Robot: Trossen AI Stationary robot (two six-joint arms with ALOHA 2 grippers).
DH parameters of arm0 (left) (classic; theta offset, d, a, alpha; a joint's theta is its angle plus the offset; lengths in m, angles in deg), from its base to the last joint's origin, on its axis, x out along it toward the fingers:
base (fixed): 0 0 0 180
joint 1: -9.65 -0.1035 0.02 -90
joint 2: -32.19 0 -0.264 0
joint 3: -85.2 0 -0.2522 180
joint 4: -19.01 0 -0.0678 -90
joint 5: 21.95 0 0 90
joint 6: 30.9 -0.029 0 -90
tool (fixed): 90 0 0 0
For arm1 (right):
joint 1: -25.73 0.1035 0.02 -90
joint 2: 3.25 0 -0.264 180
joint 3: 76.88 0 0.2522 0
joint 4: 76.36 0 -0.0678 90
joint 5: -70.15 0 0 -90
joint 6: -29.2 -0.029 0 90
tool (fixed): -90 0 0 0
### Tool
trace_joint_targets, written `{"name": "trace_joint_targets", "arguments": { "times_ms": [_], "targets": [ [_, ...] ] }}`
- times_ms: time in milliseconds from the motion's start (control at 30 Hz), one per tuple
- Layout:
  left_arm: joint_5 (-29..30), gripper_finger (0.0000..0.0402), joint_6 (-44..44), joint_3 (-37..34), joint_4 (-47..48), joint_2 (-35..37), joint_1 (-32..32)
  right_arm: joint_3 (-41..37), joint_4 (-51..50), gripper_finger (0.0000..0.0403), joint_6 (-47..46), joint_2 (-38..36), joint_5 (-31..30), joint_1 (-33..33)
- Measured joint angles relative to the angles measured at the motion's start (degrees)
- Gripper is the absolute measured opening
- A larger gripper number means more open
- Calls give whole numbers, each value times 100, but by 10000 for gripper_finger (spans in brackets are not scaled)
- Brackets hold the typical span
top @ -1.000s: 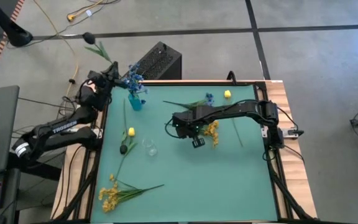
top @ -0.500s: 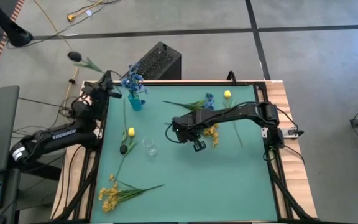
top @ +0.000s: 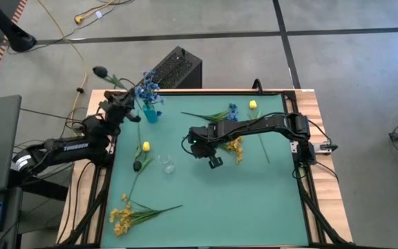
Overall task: Sort flowers into vase by color
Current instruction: Put the bottom black flower into the blue vase
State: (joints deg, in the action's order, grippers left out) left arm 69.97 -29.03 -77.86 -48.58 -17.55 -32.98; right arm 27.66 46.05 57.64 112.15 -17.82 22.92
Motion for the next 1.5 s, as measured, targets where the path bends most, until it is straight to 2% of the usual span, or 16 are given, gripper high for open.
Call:
{"name": "trace_joint_targets", "arguments": {
  "times_ms": [167, 367, 433, 533, 733, 867, 1000, 1133, 1367, 1500],
  "targets": [
    [-1472, 0, 367, 0, -702, 140, 62, 0, -67, 35, 336, -64, 105, 21],
    [-2014, 0, 940, 0, -738, 488, 387, 9, 209, 21, 488, -609, 293, 99],
    [-2004, 0, 1072, 0, -736, 517, 571, 9, 665, 23, 494, -859, 301, 118],
    [-1840, 0, 1134, 0, -716, 509, 899, 10, 1923, 34, 206, -1202, 301, 110],
    [-1662, 0, 1067, 176, -614, 423, 1653, 22, 4106, 50, -430, -1357, 306, -7],
    [-1575, 0, 708, 396, -391, 255, 2142, 17, 4849, 54, -442, -1278, 838, -78],
    [-1282, 0, 401, 617, -191, 20, 2479, 11, 5156, 78, -605, -1209, 1116, -70],
    [-1213, 0, 177, 840, -171, -338, 2699, 11, 5249, 124, -1101, -1196, 1145, -166],
    [-1199, 0, 13, 1371, -215, -1301, 3018, 11, 4991, 222, -1133, -1196, 1095, -267],
    [-1196, 0, -42, 1714, -280, -1676, 3133, 11, 4742, 251, -1192, -1196, 1099, -283]
  ]
}}
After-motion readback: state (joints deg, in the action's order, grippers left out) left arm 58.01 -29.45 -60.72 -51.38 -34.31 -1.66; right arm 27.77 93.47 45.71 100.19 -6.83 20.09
